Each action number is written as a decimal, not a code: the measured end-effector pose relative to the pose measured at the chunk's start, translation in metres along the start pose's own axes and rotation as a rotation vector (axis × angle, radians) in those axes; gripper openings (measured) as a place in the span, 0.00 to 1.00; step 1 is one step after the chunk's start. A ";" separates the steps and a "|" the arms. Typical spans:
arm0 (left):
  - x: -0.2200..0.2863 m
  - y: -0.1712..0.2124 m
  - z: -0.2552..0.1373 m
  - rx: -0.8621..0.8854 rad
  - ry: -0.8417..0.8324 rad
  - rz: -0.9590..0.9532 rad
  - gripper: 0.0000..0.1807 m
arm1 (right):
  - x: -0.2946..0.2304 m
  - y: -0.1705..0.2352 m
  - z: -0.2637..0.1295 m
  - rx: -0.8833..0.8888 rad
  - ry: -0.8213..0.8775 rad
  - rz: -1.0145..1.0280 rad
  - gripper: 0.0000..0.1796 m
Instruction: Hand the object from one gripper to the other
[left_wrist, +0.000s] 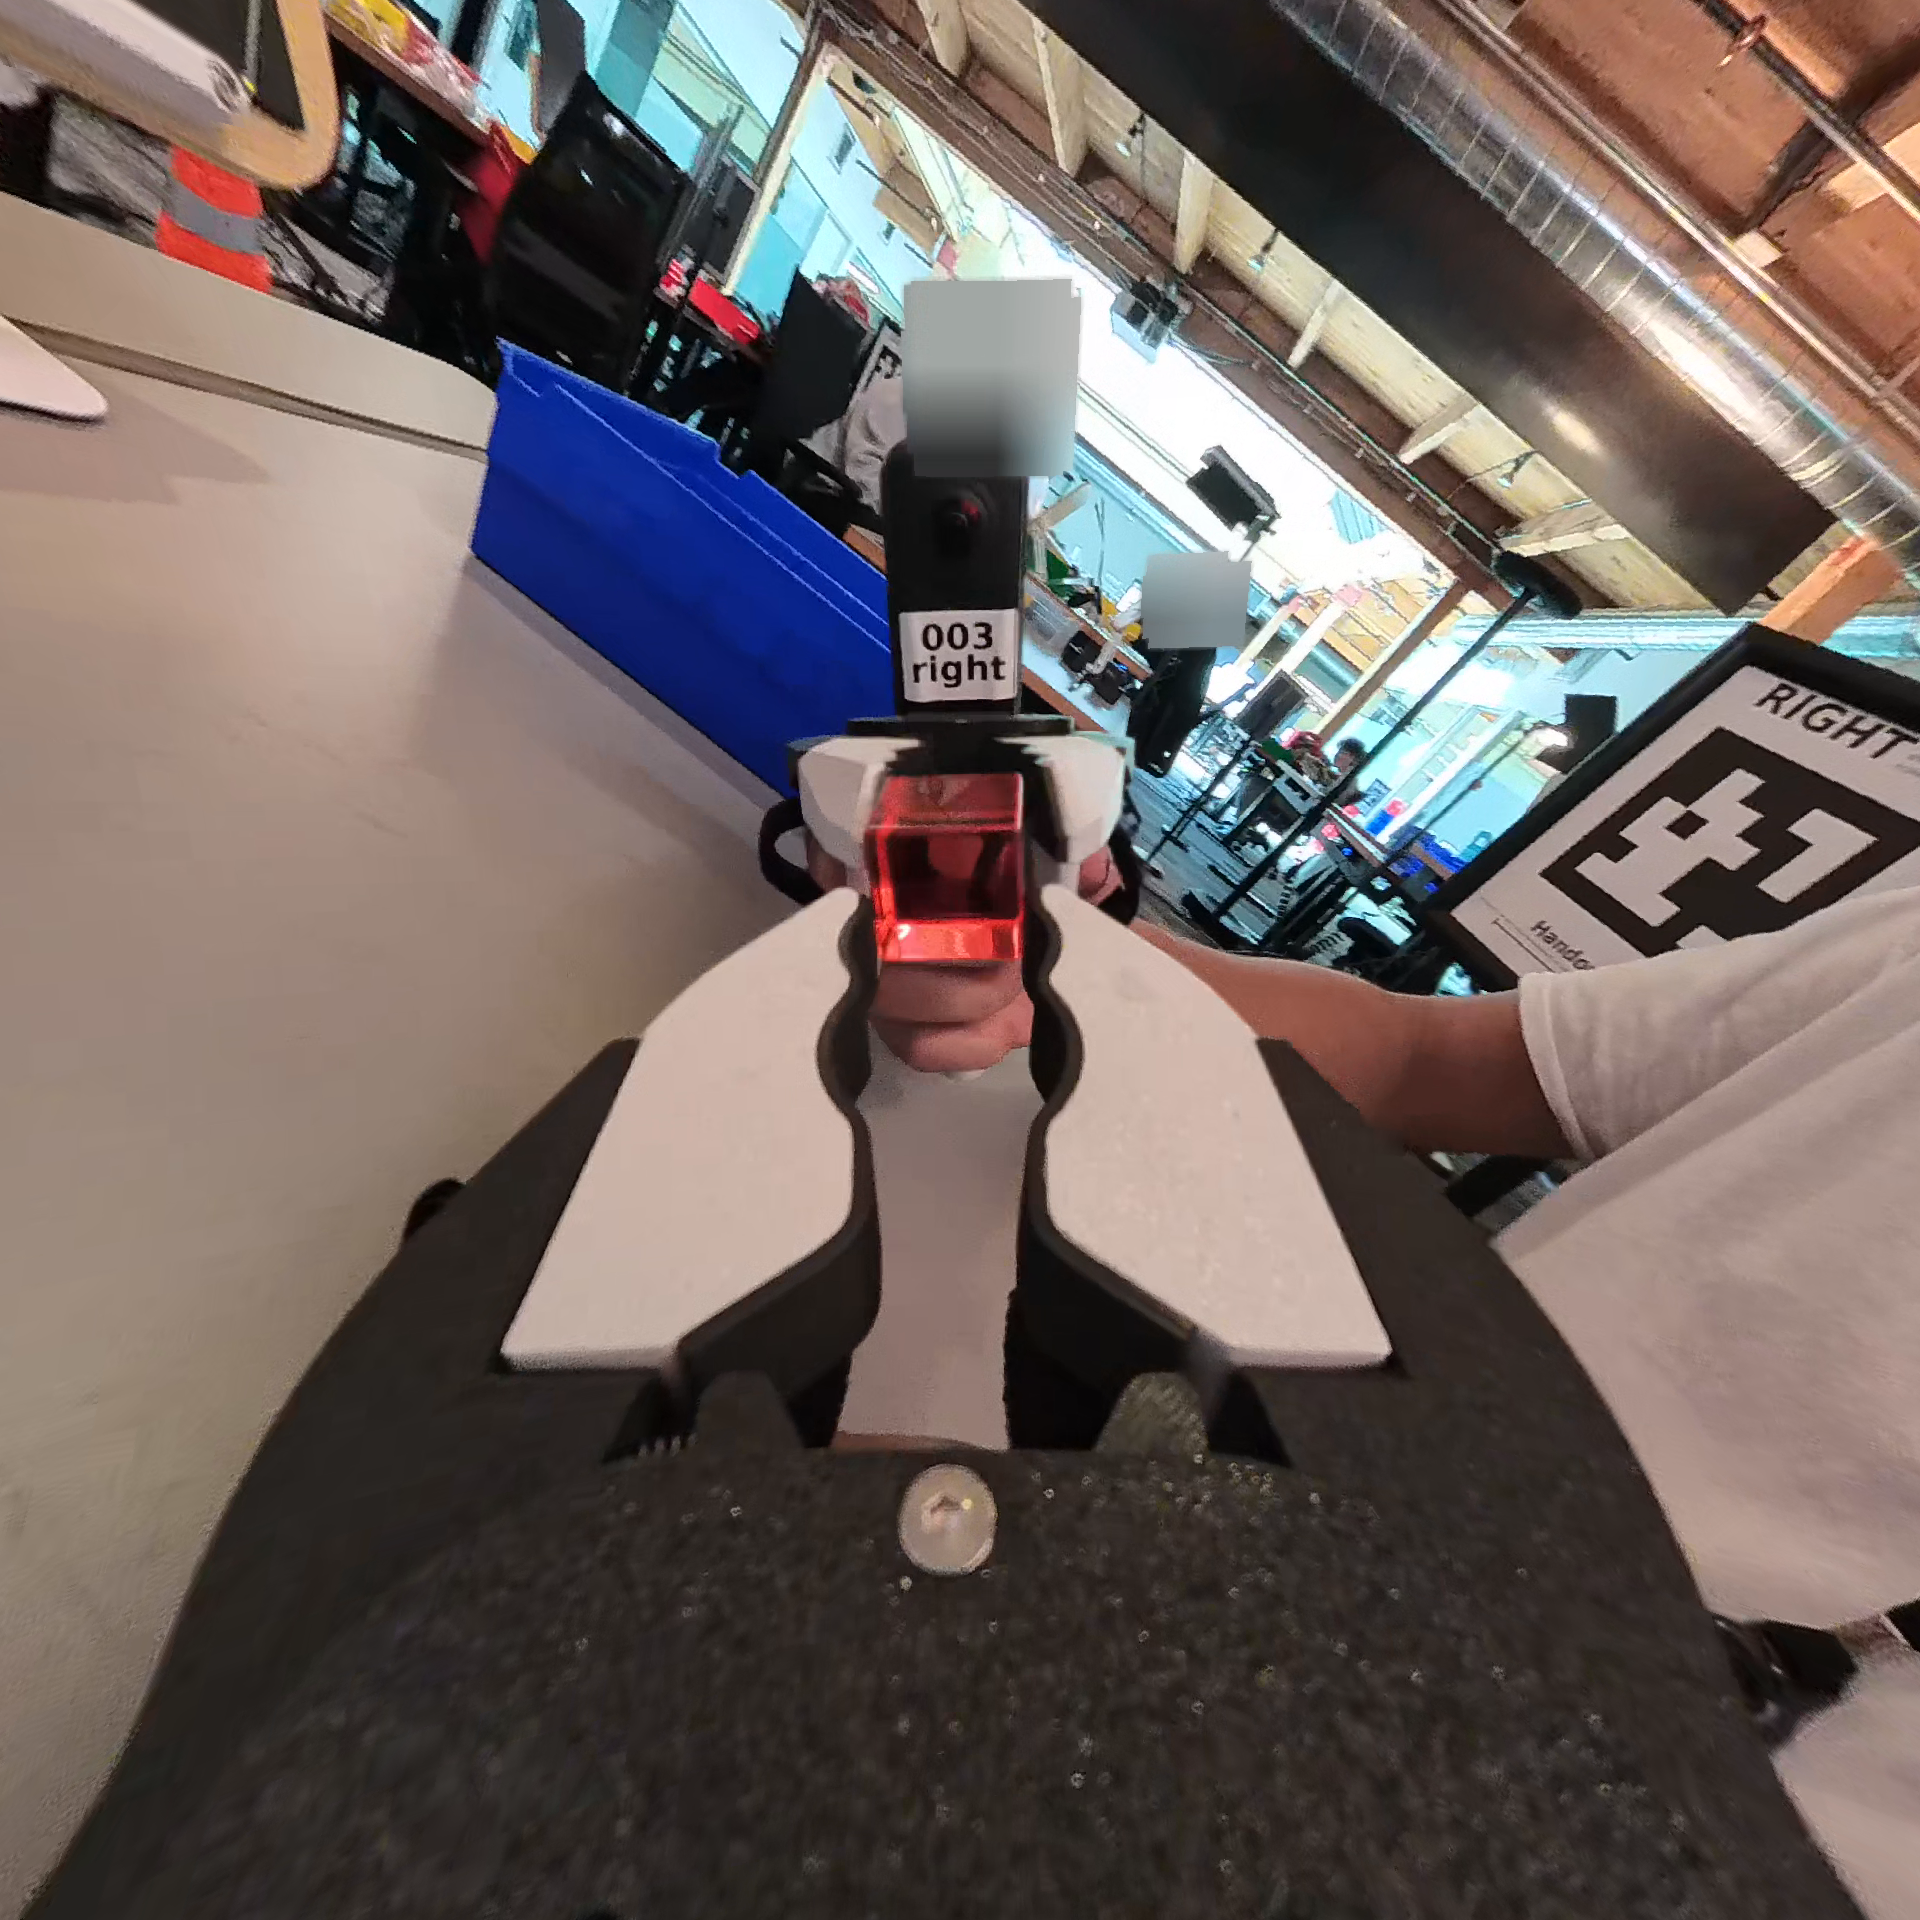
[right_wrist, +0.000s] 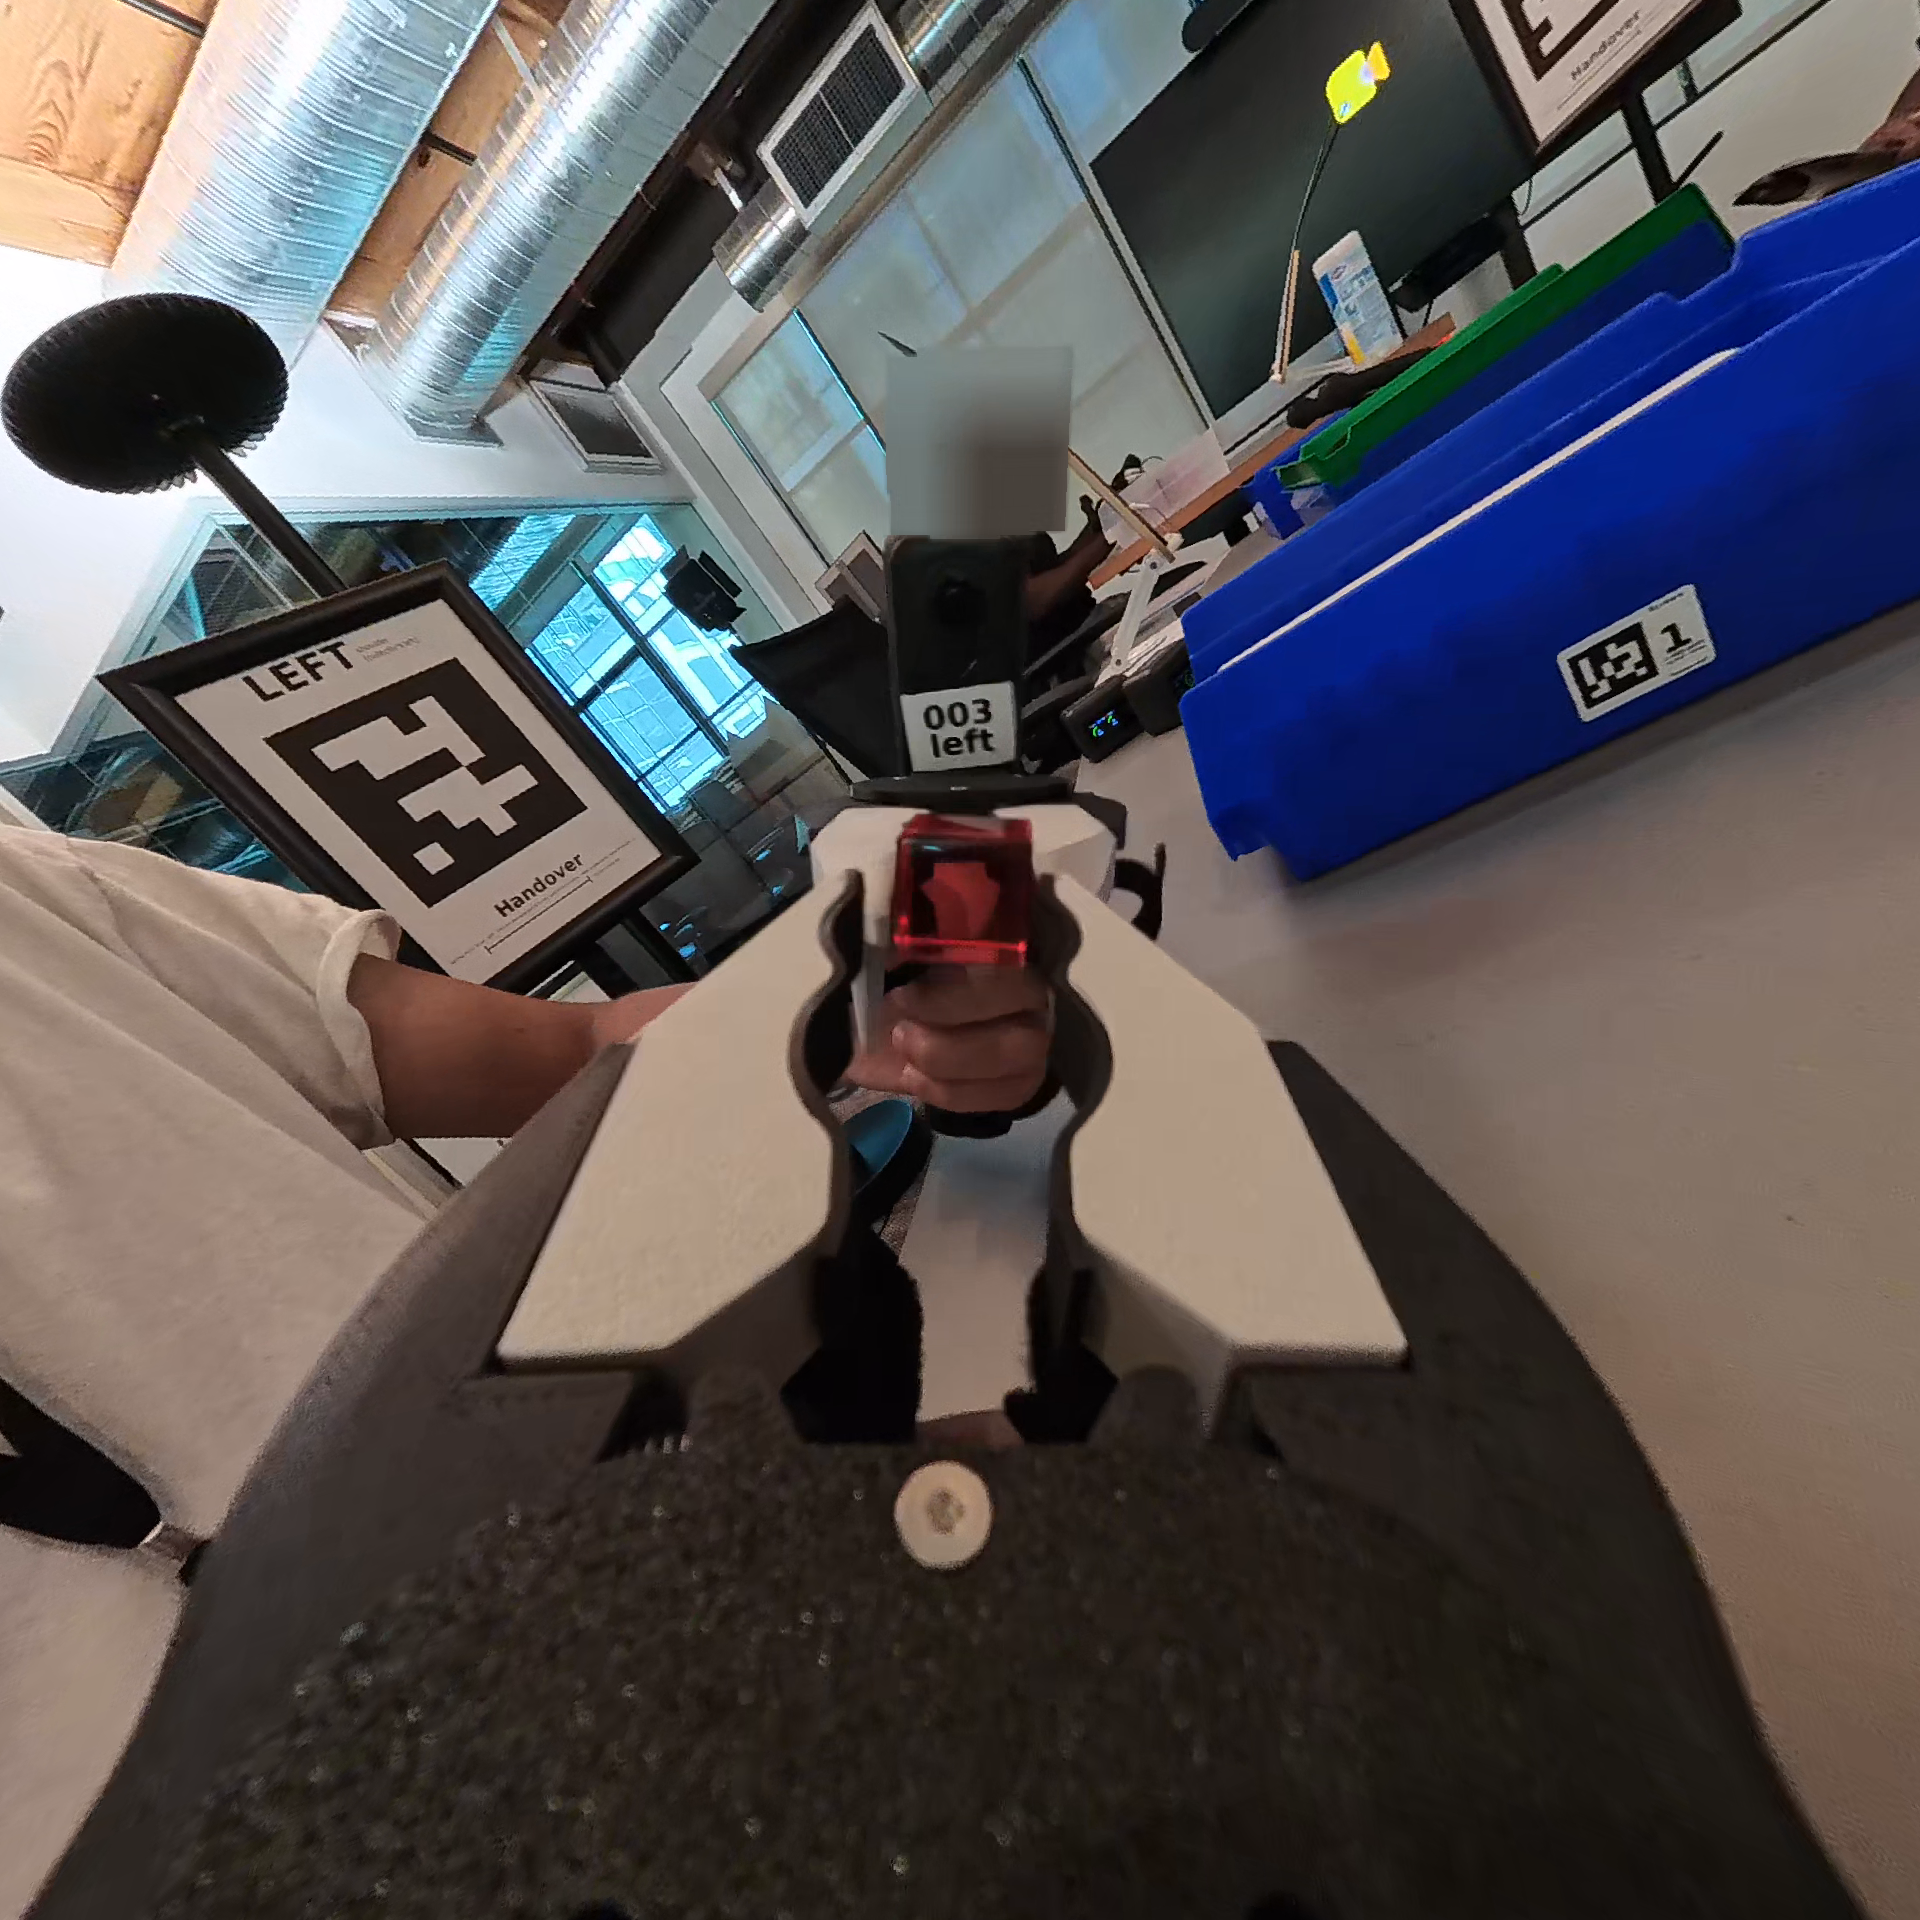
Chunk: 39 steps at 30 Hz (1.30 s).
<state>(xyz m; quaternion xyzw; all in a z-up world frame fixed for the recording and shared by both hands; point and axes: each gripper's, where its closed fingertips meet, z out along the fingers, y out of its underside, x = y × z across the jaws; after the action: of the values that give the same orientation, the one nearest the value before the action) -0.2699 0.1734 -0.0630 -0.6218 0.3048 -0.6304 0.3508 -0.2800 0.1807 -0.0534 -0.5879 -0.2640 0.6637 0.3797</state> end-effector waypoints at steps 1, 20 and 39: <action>-0.003 -0.002 -0.002 0.006 -0.022 0.015 0.14 | 0.002 -0.001 -0.002 0.001 0.012 -0.003 0.21; -0.066 0.023 -0.023 -0.513 -0.726 1.105 0.15 | 0.057 0.028 0.007 -0.261 0.681 -0.054 0.37; -0.049 0.017 -0.018 -0.219 -0.393 0.288 0.22 | 0.070 0.016 -0.021 -0.618 0.863 -1.235 0.14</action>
<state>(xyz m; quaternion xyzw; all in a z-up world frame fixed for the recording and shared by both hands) -0.2874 0.2034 -0.1059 -0.7166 0.3827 -0.4043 0.4201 -0.2641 0.2268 -0.1101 -0.6185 -0.5423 -0.0535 0.5661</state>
